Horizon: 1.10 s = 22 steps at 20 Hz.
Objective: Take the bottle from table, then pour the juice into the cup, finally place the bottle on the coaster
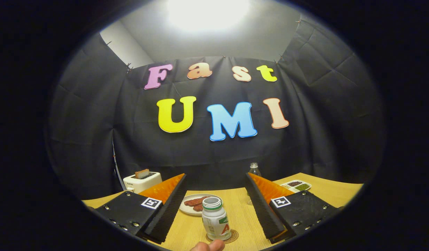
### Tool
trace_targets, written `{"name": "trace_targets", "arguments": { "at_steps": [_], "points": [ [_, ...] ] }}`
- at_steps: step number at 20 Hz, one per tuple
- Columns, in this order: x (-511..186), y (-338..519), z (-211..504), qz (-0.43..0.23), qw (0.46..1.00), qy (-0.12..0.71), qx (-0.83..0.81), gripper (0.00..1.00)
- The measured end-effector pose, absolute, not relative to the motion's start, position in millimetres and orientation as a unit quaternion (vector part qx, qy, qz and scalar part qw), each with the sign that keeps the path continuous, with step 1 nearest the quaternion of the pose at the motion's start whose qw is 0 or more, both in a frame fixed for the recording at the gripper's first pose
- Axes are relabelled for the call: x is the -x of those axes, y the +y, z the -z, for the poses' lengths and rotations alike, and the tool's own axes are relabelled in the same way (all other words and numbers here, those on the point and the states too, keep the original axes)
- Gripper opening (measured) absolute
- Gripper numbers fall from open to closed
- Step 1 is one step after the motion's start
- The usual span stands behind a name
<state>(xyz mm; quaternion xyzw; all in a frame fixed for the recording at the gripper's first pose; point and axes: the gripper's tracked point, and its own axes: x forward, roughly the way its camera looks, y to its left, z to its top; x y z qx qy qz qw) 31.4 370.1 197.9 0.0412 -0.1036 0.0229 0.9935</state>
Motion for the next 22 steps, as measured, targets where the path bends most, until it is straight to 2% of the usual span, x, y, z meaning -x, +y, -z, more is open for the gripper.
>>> {"name": "trace_targets", "arguments": {
  "at_steps": [6,10,14,19,22],
  "points": [
    [-16.5,318.1,-201.2,-0.013,0.995,-0.1,-0.029,0.98],
    [-16.0,213.3,-206.8,0.049,0.992,-0.117,0.012,0.98],
    [-20.7,115.0,-183.0,0.097,0.988,-0.113,0.033,0.98],
    [-26.1,34.4,-110.1,0.09,0.991,-0.086,0.038,0.99],
    [-37.3,24.5,-73.0,0.042,0.996,-0.064,0.055,0.99]
  ]
}}
